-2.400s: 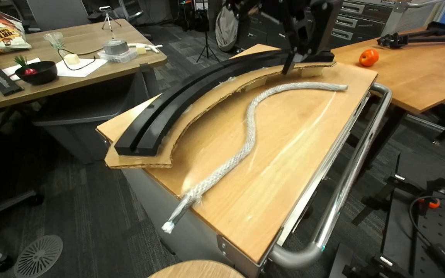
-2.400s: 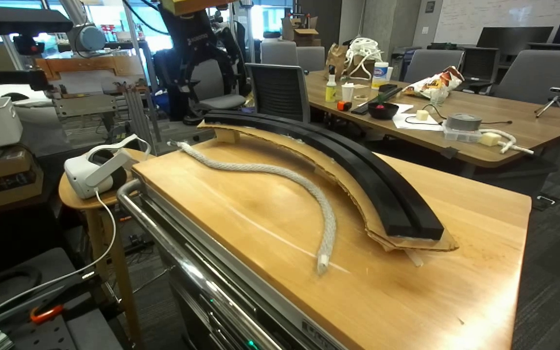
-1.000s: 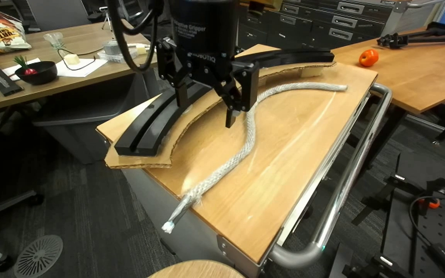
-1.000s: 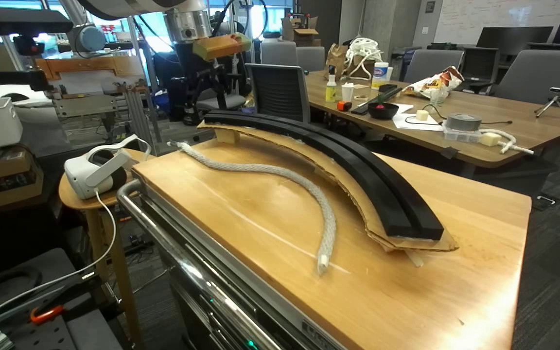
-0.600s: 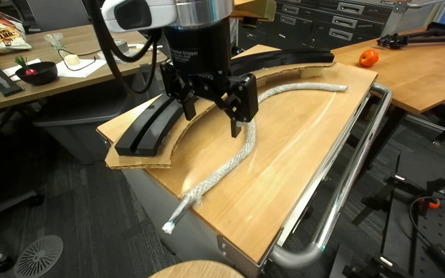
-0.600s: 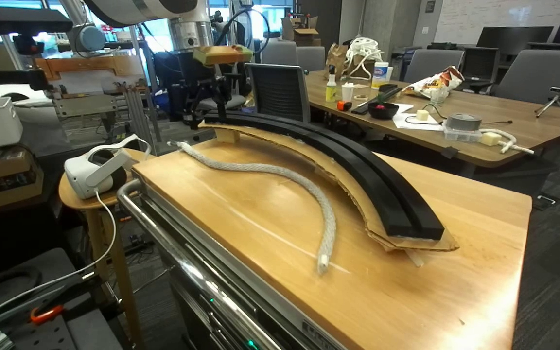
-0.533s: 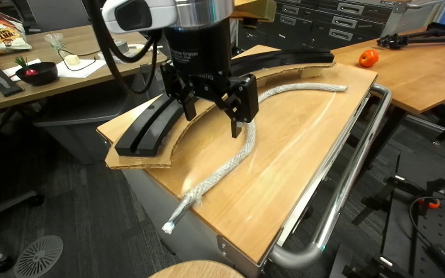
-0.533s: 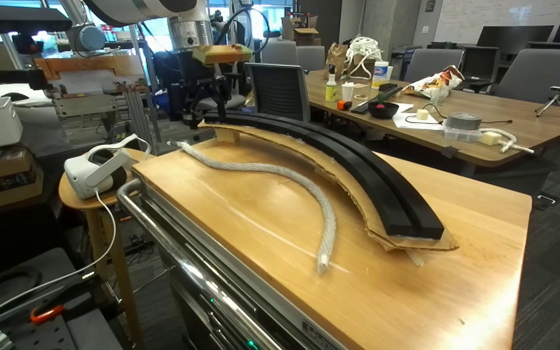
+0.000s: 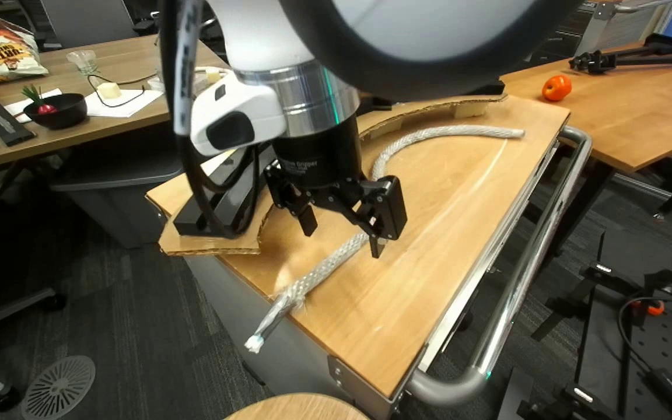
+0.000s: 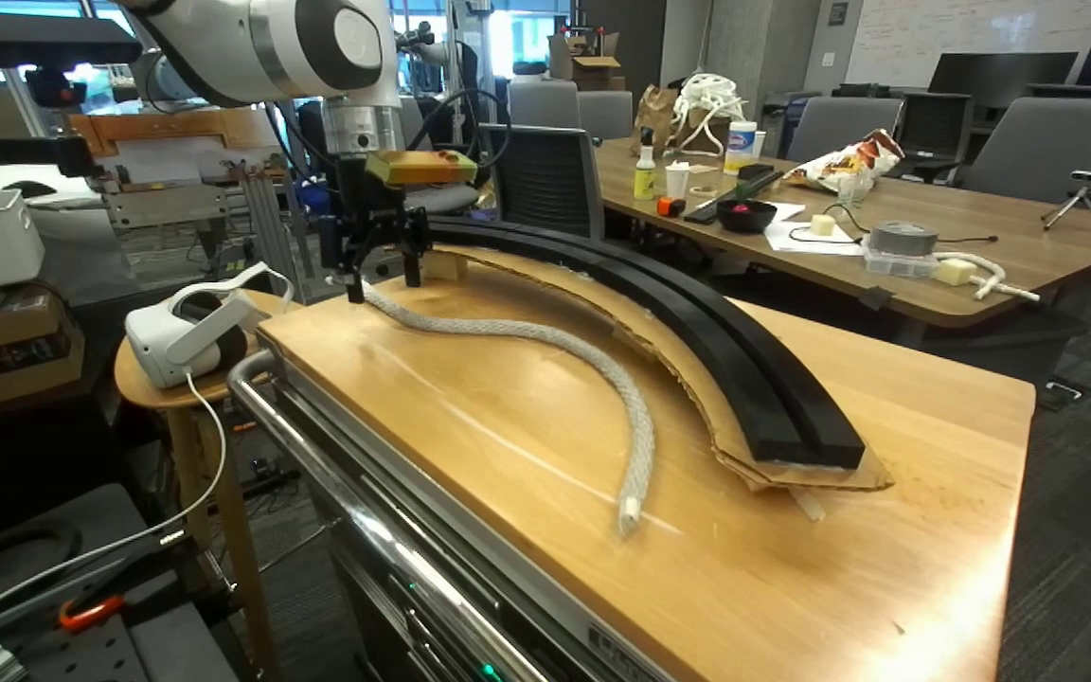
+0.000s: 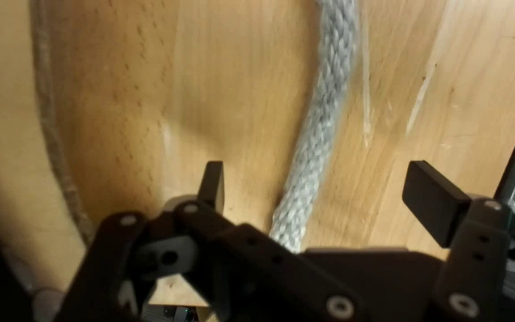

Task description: Put the rope along the center of the black object

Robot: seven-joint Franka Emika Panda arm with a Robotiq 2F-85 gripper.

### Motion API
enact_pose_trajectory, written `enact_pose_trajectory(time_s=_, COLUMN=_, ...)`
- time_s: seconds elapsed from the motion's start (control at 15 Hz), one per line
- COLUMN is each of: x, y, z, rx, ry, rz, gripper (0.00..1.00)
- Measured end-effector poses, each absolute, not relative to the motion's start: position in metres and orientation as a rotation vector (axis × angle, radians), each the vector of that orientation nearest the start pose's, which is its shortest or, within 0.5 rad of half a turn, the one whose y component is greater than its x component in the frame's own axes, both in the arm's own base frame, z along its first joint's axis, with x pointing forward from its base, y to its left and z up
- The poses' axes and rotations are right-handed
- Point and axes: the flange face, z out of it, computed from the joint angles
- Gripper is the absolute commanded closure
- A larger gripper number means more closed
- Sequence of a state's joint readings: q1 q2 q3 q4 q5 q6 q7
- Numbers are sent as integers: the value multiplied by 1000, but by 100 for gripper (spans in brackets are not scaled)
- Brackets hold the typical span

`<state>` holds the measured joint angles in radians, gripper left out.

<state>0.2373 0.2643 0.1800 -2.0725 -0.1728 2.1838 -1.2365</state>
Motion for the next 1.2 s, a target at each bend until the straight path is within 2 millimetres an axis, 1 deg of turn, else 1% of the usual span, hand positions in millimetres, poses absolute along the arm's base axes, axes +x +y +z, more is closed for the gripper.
enact_pose_trajectory(time_s=0.07, x=520, y=225, z=285, rx=1981, ry=2406, rz=-279, gripper=25)
enact_pose_trajectory(time_s=0.13, x=519, y=226, z=280, rx=1982, ry=2412, rz=-292, gripper=26)
enact_pose_trajectory(time_s=0.2, x=519, y=227, z=275, rx=1985, ry=2415, rz=-300, gripper=32)
enact_pose_trajectory(time_s=0.4, x=523, y=227, z=279, rx=2001, ry=2403, rz=-282, gripper=58)
enact_pose_trajectory(time_s=0.67, x=529, y=227, z=285, rx=2032, ry=2370, rz=-261, gripper=87)
enact_pose_trajectory(time_s=0.73, x=529, y=227, z=285, rx=2041, ry=2363, rz=-262, gripper=95)
enact_pose_trajectory(time_s=0.8, x=529, y=226, z=285, rx=2050, ry=2356, rz=-261, gripper=99)
enact_pose_trajectory(time_s=0.87, x=530, y=225, z=285, rx=2061, ry=2350, rz=-260, gripper=100)
enact_pose_trajectory(time_s=1.07, x=530, y=223, z=284, rx=2094, ry=2333, rz=-257, gripper=97)
enact_pose_trajectory(time_s=1.2, x=532, y=224, z=290, rx=2072, ry=2324, rz=-238, gripper=97)
